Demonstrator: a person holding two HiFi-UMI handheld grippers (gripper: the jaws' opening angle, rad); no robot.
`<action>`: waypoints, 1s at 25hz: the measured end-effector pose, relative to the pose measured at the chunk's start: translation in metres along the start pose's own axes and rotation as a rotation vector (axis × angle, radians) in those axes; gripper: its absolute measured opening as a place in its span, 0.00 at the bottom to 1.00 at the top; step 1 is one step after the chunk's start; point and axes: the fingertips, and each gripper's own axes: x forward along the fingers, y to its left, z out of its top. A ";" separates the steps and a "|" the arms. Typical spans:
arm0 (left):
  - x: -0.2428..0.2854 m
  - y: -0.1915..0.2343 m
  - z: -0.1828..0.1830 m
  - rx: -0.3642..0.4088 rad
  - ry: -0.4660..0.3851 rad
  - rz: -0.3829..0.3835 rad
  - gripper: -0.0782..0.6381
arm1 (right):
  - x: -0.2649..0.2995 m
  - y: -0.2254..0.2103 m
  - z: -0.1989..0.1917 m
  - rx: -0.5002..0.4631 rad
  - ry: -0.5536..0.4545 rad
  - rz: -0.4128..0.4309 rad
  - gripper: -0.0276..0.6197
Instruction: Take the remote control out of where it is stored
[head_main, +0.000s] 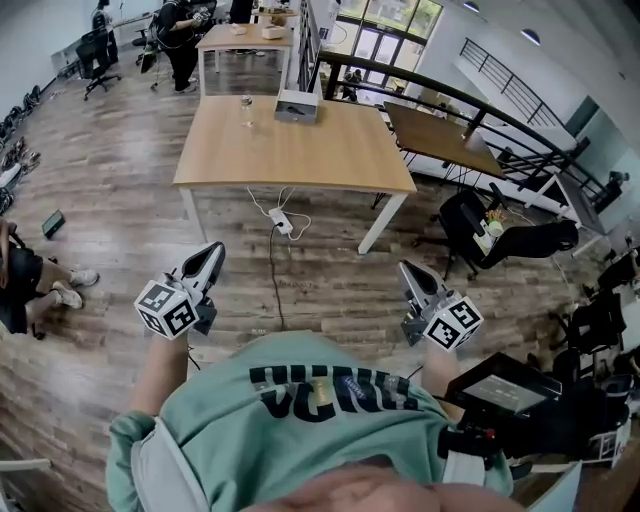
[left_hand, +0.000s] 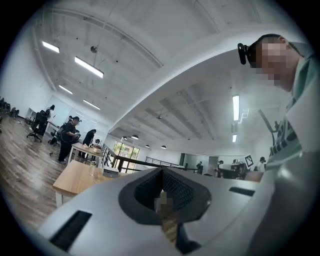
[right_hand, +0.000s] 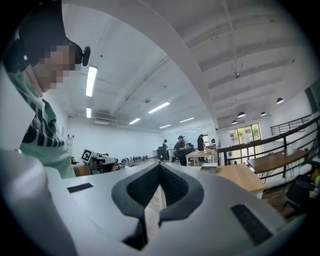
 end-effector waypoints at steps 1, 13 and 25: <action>0.000 0.013 0.003 -0.003 -0.001 -0.004 0.09 | 0.013 0.002 0.002 -0.002 0.001 -0.006 0.04; -0.023 0.123 0.003 -0.058 -0.010 0.078 0.09 | 0.140 0.009 0.016 -0.044 0.065 0.049 0.04; 0.032 0.132 -0.002 -0.002 -0.001 0.271 0.09 | 0.208 -0.091 0.000 0.010 0.031 0.234 0.04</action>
